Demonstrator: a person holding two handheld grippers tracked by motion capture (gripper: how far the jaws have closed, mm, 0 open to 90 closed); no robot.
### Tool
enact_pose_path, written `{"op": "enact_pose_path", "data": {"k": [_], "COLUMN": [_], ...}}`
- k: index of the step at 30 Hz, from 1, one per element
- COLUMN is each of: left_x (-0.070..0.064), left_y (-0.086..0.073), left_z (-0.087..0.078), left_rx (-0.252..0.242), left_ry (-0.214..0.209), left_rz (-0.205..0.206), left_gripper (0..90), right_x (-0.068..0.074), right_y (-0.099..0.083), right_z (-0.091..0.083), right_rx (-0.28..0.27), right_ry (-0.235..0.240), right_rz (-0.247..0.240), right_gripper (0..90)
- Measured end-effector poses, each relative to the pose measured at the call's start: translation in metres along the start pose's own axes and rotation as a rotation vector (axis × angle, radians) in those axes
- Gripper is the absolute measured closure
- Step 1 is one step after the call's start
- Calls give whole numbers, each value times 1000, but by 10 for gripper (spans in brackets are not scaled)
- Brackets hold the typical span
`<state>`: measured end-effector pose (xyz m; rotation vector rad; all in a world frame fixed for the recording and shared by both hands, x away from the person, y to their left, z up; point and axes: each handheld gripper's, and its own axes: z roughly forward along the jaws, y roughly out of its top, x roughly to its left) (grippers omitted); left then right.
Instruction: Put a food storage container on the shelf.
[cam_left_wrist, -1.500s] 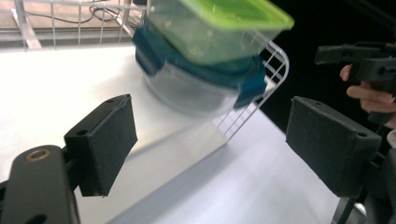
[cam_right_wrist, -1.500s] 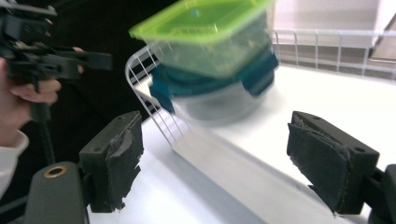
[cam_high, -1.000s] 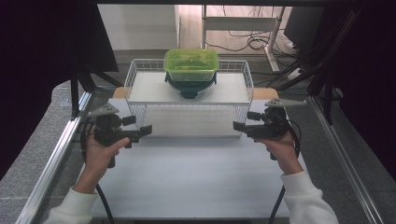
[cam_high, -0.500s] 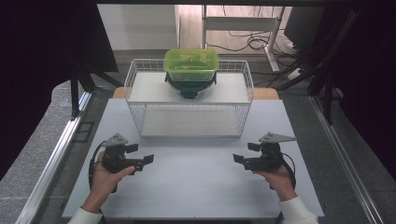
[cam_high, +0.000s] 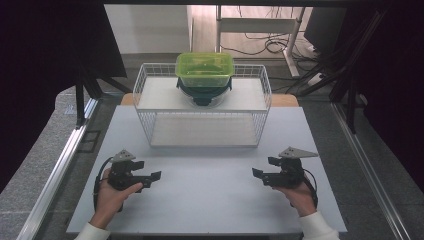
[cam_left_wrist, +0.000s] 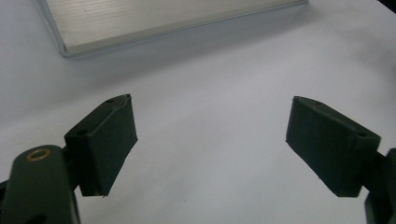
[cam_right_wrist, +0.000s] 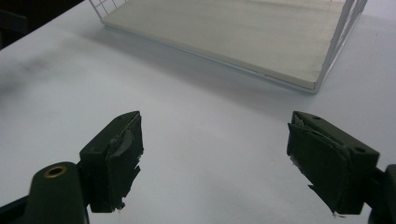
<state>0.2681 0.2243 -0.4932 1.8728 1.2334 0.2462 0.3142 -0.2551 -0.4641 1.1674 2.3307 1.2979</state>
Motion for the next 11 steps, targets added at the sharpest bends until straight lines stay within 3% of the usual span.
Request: {"op": "enact_pose_path", "data": {"k": [9,11], "left_x": [-1,-1], "left_y": [2,2], "left_z": [-1,0], "left_rx": [1,1], "left_ry": [13,34], "left_rz": [4,10], "left_gripper": [155,154], "right_x": [-2,-3], "right_y": [1,1], "right_z": [-4,-5], "right_rx": [-18,-23], "right_ry": [1,-1], "right_rz": [-10,-11], "right_gripper": [184,183]}}
